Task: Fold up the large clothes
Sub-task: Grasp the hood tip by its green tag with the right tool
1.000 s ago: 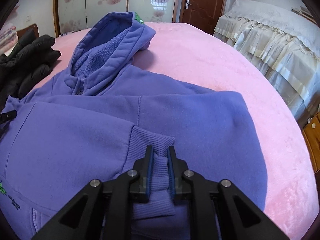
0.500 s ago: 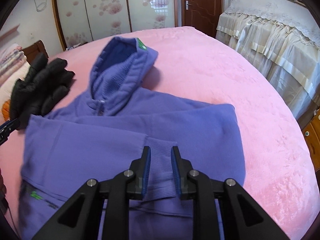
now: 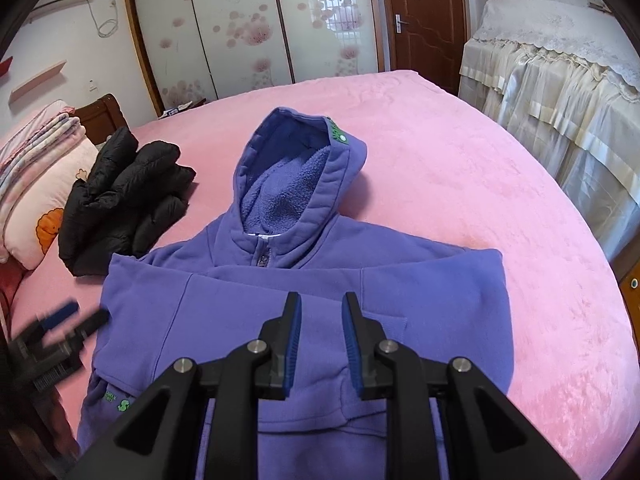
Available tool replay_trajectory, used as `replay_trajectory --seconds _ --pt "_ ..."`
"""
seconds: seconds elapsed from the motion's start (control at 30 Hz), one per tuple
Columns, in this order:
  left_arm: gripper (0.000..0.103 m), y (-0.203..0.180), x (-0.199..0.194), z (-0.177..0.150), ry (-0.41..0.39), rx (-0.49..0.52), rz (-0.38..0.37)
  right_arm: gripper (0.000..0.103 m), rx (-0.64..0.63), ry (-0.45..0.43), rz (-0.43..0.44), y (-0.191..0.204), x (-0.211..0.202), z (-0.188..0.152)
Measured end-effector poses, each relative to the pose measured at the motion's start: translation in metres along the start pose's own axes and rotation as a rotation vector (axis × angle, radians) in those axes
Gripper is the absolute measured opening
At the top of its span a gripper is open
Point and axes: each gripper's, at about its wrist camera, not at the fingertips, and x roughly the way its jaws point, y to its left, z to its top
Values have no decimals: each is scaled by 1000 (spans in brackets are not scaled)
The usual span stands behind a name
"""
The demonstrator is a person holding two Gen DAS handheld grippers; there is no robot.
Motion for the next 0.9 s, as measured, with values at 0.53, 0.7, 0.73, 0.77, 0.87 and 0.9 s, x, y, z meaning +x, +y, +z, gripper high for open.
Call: replay_trajectory --seconds 0.53,0.7,0.73,0.77,0.87,0.9 --pt "83 6 36 -30 27 -57 34 27 56 9 -1 -15 75 73" --pt "83 5 36 -24 22 -68 9 30 -31 -16 -56 -4 109 115" --pt "83 5 36 -23 23 -68 8 30 -49 -14 -80 -2 118 123" --pt "83 5 37 -22 25 -70 5 30 -65 -12 -95 0 125 128" --pt "83 6 40 -19 27 -72 6 30 -122 8 -154 8 150 143" --pt "83 7 41 -18 27 -73 6 30 -142 16 -172 11 158 148"
